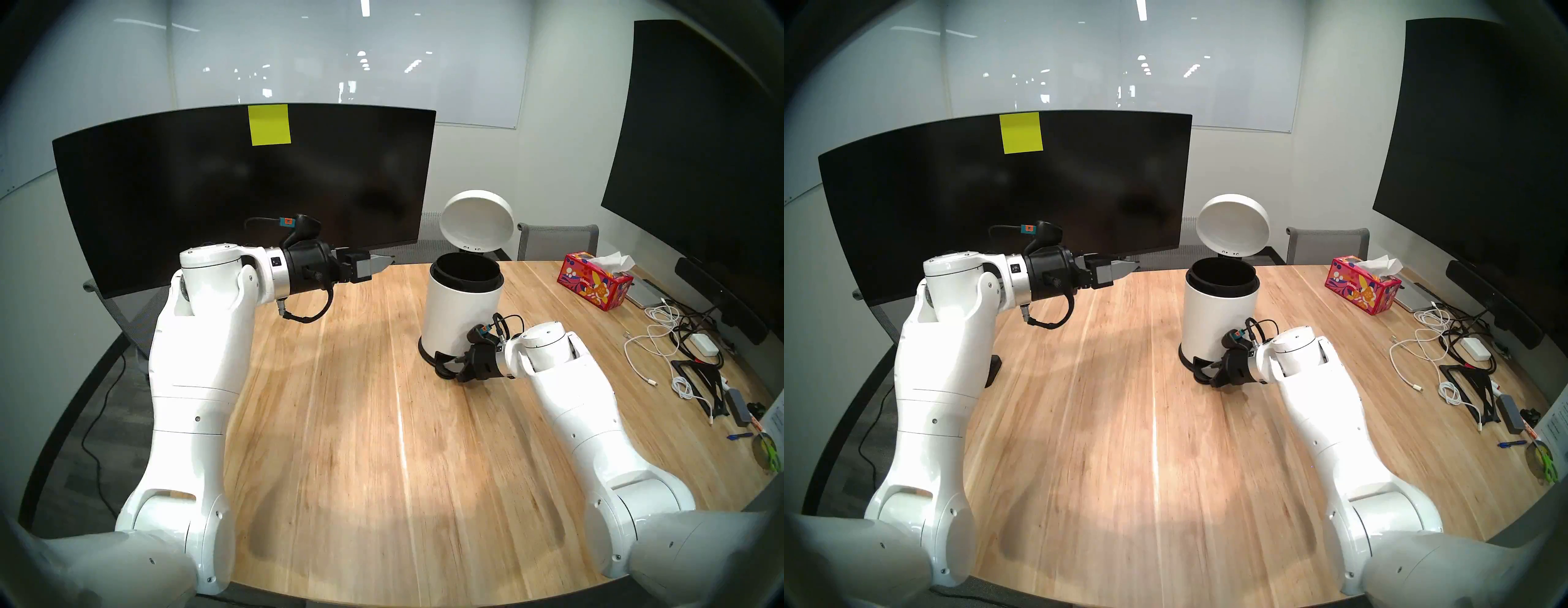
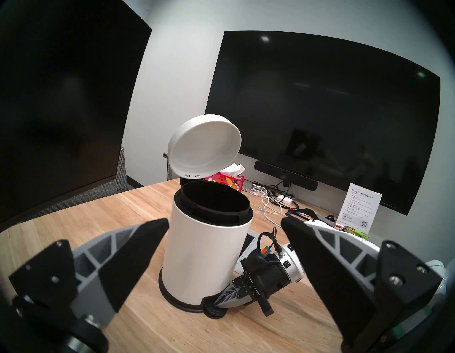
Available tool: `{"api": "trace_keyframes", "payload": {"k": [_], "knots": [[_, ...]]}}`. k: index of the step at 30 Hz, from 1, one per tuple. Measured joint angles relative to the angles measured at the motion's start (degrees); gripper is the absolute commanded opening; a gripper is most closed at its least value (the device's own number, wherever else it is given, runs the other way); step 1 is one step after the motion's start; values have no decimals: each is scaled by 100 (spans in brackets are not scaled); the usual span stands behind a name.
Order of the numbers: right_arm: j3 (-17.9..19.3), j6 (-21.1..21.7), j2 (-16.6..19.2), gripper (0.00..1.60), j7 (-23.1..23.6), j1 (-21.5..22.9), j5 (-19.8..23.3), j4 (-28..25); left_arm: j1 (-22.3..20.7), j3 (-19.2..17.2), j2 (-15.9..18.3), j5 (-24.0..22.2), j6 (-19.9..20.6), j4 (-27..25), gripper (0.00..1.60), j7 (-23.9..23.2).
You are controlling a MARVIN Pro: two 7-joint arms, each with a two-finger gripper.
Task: Peel the sticky note off the monitor, open the trash can lid and drop the sticker into the trash can
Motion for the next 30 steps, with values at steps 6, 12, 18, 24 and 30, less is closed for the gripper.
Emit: {"api": "trace_keyframes", "payload": {"k": [6, 12, 18, 24, 30], "knots": [[0, 0, 0, 0, 0, 0, 0, 0, 0, 0, 0, 0, 0, 0, 160, 0], [1, 0, 0, 0, -1, 0, 0, 0, 0, 0, 0, 0, 0, 0, 160, 0], [1, 0, 0, 0, -1, 0, -1, 0, 0, 0, 0, 0, 0, 0, 160, 0], [2, 0, 1, 0, -1, -1, -1, 0, 0, 0, 0, 0, 0, 0, 160, 0], [2, 0, 1, 0, -1, -1, -1, 0, 0, 0, 0, 0, 0, 0, 160, 0]]}}
